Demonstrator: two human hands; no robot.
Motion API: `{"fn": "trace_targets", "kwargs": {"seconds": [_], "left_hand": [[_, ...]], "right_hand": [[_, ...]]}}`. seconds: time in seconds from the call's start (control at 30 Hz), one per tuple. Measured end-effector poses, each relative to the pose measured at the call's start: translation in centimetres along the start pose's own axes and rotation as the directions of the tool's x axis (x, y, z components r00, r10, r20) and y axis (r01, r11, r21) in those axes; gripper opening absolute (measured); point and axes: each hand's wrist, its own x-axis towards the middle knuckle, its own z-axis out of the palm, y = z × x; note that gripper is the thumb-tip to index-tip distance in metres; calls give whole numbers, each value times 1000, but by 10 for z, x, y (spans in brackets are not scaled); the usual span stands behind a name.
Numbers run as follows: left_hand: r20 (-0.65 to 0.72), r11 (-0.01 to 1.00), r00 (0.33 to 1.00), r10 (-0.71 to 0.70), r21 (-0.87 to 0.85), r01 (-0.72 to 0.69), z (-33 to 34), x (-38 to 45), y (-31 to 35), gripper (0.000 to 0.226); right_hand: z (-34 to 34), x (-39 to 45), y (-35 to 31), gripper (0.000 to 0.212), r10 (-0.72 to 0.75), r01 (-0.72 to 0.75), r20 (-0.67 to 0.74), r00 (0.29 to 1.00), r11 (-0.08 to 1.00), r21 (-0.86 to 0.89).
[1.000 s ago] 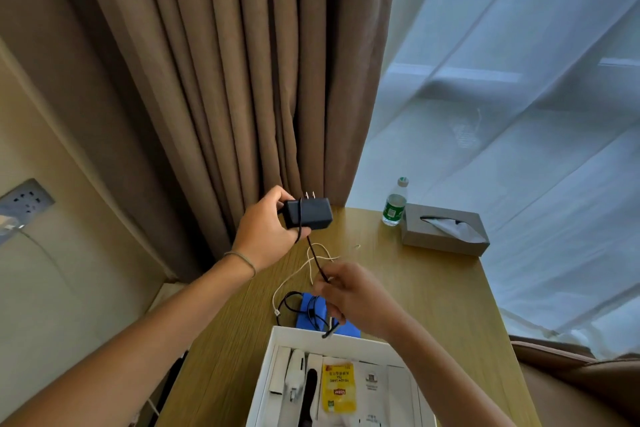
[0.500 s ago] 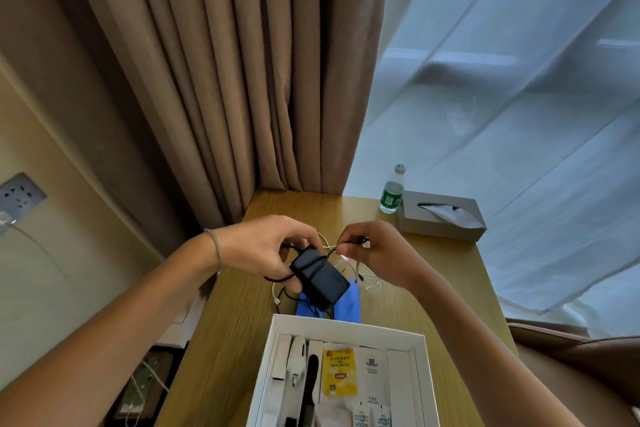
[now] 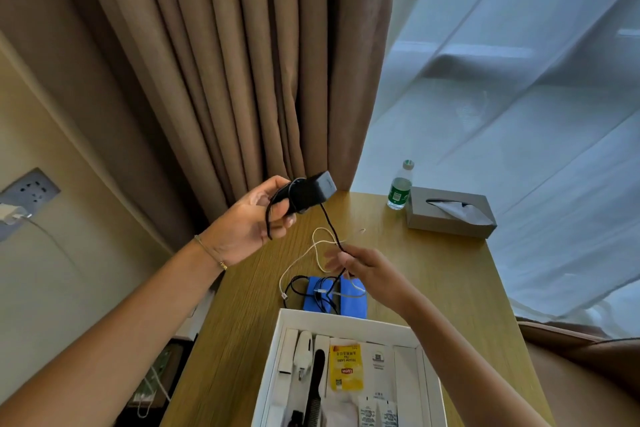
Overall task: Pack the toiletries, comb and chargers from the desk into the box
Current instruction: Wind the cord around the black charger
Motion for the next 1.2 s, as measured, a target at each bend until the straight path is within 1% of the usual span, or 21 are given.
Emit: {"fn": "trace_targets", "kwargs": {"seconds": [0.07, 0.13, 0.23, 0.3, 0.37, 0.47, 0.57, 0.6, 0.67, 0.77, 0.8, 0.83, 0.9, 0.93, 0.97, 1.0, 1.03, 1.07, 1.1, 1.17, 1.2], "left_hand": [[-42, 995, 999, 23, -96, -27, 1, 0, 1, 57], [-100, 983, 994, 53, -170, -69, 0, -1, 3, 68], [-153, 979, 986, 73, -176, -100, 0, -1, 8, 64], [-158, 985, 985, 71, -144, -95, 3, -2, 9, 62], [-161, 986, 984, 76, -132, -98, 8, -2, 10, 62], [-188, 982, 976, 109, -131, -135, 15, -2, 16, 70], [-197, 970, 967, 162, -148, -192, 18, -2, 27, 75], [-205, 967, 963, 172, -153, -205, 19, -2, 30, 75], [-230, 970, 958, 170, -132, -204, 22, -2, 34, 75], [-251, 984, 959, 134, -77, -158, 29, -1, 31, 65], [-247, 988, 961, 122, -66, -143, 33, 0, 29, 62], [-240, 990, 964, 112, -58, -129, 37, 2, 26, 63], [-234, 994, 968, 87, -46, -100, 44, 5, 20, 64], [-234, 996, 969, 73, -38, -85, 47, 6, 16, 59], [-235, 997, 970, 62, -26, -70, 50, 8, 12, 50], [-240, 998, 969, 54, -7, -58, 52, 10, 8, 41], [-250, 999, 967, 53, 20, -50, 55, 12, 5, 34], [-264, 997, 962, 64, 53, -51, 57, 15, 1, 31], [-281, 994, 956, 83, 86, -61, 59, 17, -1, 30], [-315, 983, 939, 135, 163, -87, 60, 20, -2, 30], [-338, 972, 927, 163, 218, -92, 60, 21, -2, 31]], "right_hand": [[-6, -3, 7, 34, 34, -33, -9, 999, 988, 148], [-13, -7, 18, 48, 83, -73, -27, 996, 958, 276], [-23, -11, 38, 52, 194, -137, -91, 977, 892, 430], [-29, -12, 49, 52, 299, -183, -150, 943, 837, 515], [-32, -12, 56, 55, 409, -256, -156, 899, 781, 570], [-36, -18, 68, 55, 534, -392, -160, 830, 764, 513], [-40, -25, 83, 44, 635, -509, -269, 725, 755, 413], [-41, -27, 88, 40, 646, -527, -308, 699, 756, 388], [-43, -28, 93, 32, 639, -537, -358, 681, 768, 349], [-43, -21, 91, 32, 631, -522, -343, 696, 773, 361], [-42, -18, 85, 31, 622, -534, -344, 703, 782, 323], [-40, -15, 78, 32, 602, -556, -357, 714, 798, 233], [-38, -9, 60, 34, 517, -575, -413, 750, 818, -22], [-38, -7, 47, 31, 460, -551, -444, 769, 829, -96], [-37, -5, 32, 26, 394, -491, -473, 788, 866, -97], [-36, -2, 14, 26, 328, -387, -477, 815, 922, -27], [-35, 0, -4, 28, 257, -241, -432, 865, 966, 93], [-32, 2, -24, 29, 172, -97, -335, 926, 968, 230], [-27, 3, -42, 30, 94, -11, -227, 969, 940, 341], [-13, 4, -66, 33, -9, 45, -85, 996, 898, 438], [-6, 3, -72, 32, -22, 46, -59, 998, 900, 433]]}}
